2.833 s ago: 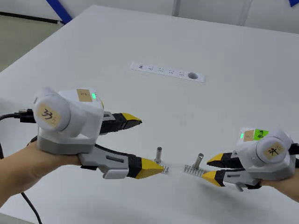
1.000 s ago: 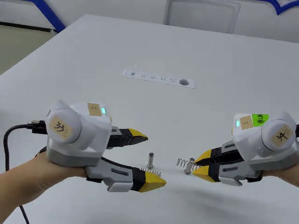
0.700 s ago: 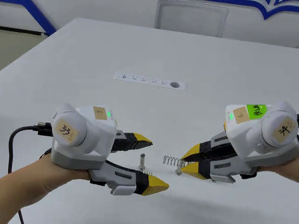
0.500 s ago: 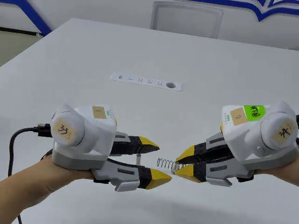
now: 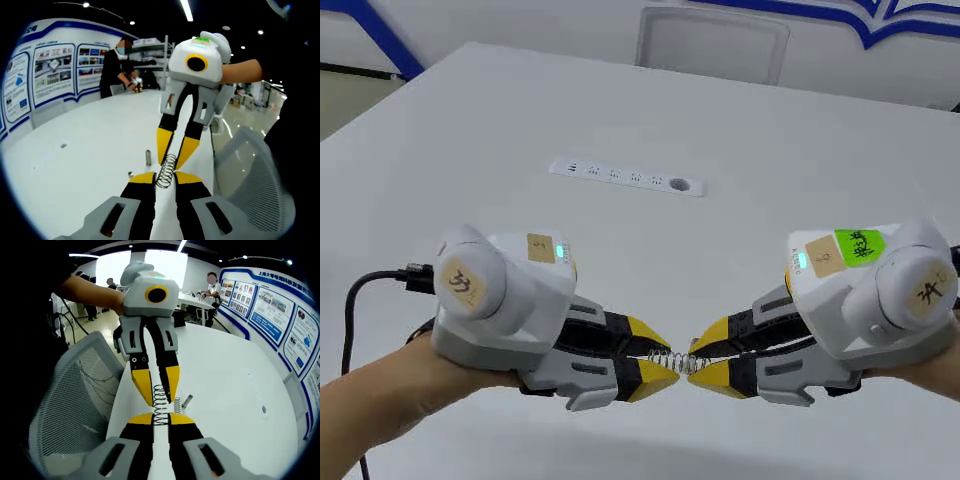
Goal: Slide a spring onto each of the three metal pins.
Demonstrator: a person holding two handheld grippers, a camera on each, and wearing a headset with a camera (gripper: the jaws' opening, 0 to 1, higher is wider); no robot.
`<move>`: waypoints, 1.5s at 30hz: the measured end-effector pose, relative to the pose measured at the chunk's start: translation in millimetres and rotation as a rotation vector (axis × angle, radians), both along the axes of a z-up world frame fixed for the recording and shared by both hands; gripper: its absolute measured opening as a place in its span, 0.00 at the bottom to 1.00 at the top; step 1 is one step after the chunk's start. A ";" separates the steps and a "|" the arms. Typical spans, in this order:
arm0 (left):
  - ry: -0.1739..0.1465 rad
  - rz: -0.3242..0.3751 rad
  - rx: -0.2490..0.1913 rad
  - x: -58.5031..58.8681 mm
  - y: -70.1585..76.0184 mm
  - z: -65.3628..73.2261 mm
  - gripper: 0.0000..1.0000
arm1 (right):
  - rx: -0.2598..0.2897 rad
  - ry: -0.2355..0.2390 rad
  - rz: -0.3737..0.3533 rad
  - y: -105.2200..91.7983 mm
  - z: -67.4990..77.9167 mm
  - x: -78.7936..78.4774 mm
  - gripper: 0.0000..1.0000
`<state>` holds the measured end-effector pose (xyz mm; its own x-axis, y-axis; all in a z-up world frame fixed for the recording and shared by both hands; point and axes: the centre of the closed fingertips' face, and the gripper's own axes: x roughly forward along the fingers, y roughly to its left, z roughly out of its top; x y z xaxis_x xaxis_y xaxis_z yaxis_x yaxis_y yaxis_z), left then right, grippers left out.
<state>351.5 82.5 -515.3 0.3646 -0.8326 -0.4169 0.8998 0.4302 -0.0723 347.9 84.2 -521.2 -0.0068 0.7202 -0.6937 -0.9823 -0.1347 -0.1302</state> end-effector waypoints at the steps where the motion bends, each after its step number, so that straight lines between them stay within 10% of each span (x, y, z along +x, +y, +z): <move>1: -0.003 -0.003 0.011 -0.1 0.3 -0.9 0.14 | -0.001 -0.002 0.004 0.5 -0.2 -0.5 0.11; 14: -0.066 -0.044 0.070 -4.0 -4.6 0.9 0.10 | 0.005 -0.007 0.009 -3.5 -3.7 4.3 0.15; 45: -0.050 -0.043 0.092 -7.0 2.8 -2.4 0.10 | 0.183 0.127 0.026 13.4 33.1 -11.1 0.11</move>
